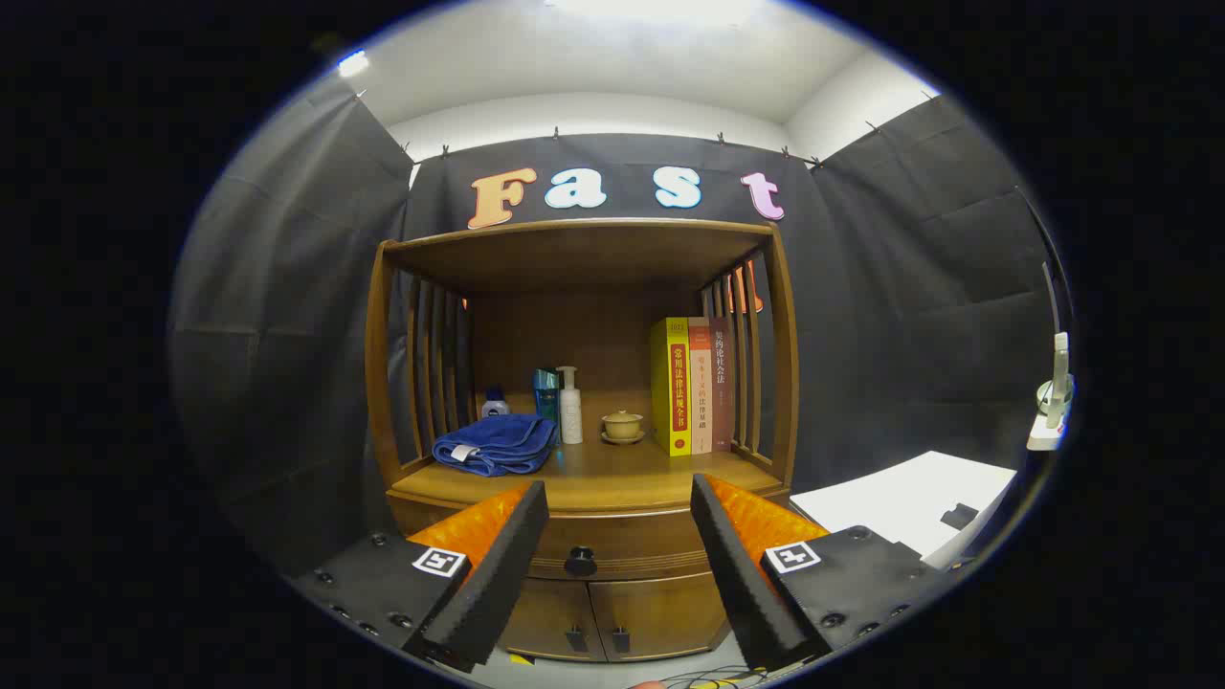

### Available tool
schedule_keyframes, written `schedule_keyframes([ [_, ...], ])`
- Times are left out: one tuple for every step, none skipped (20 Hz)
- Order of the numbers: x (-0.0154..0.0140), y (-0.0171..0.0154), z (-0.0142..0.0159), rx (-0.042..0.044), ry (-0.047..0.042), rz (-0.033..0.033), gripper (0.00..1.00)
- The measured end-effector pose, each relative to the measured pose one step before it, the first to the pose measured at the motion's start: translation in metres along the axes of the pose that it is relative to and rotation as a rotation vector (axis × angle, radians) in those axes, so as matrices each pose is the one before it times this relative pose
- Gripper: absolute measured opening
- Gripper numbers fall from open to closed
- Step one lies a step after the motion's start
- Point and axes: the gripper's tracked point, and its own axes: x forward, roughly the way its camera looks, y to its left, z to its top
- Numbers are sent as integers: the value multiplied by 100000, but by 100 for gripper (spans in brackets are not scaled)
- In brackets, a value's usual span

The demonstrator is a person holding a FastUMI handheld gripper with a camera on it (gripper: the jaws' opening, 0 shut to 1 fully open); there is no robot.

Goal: Pull open the drawer, take out the items inside it, and place them on the countertop above the cabinet.

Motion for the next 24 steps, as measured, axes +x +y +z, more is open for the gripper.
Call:
schedule_keyframes([
  [-57, 135, -33, 114, 112, 182, 98],
  [4, 40, -25, -10, -40, 132, 98],
  [-78, 6, 116, 49, -105, -76, 98],
  [-29, 2, 21, 117, -201, 0, 98],
  [94, 3, 3, 99, -100, -70, 98],
  [35, -62, -87, 80, 20, -452, 98],
  [-91, 5, 10, -33, 33, -198, 98],
  [64, -39, -72, -182, 91, -127, 98],
  [48, -75, -32, 19, 124, -346, 98],
  [-3, -20, -17, 101, -40, -174, 98],
  [-58, -9, -45, 97, 198, -88, 98],
  [34, -15, -44, 144, 39, -175, 98],
  [20, 54, 81, 33, 4, 20, 98],
  [8, 91, -52, -96, -77, 133, 98],
  [-37, 109, 42, -46, -96, 278, 98],
  [-12, 107, -65, 5, 45, 333, 98],
  [-40, 59, -3, 107, 88, 101, 98],
  [59, -14, -44, 211, -13, -19, 98],
  [-50, 12, 6, 104, 68, -70, 98],
  [39, 153, -38, -90, -10, 506, 98],
  [-126, 420, 126, 656, -929, 1292, 98],
  [22, 489, 277, 1432, -1385, 1613, 98],
  [75, 460, 158, 1731, -1300, 1885, 98],
  [320, 623, 215, 972, -1604, 2445, 98],
])
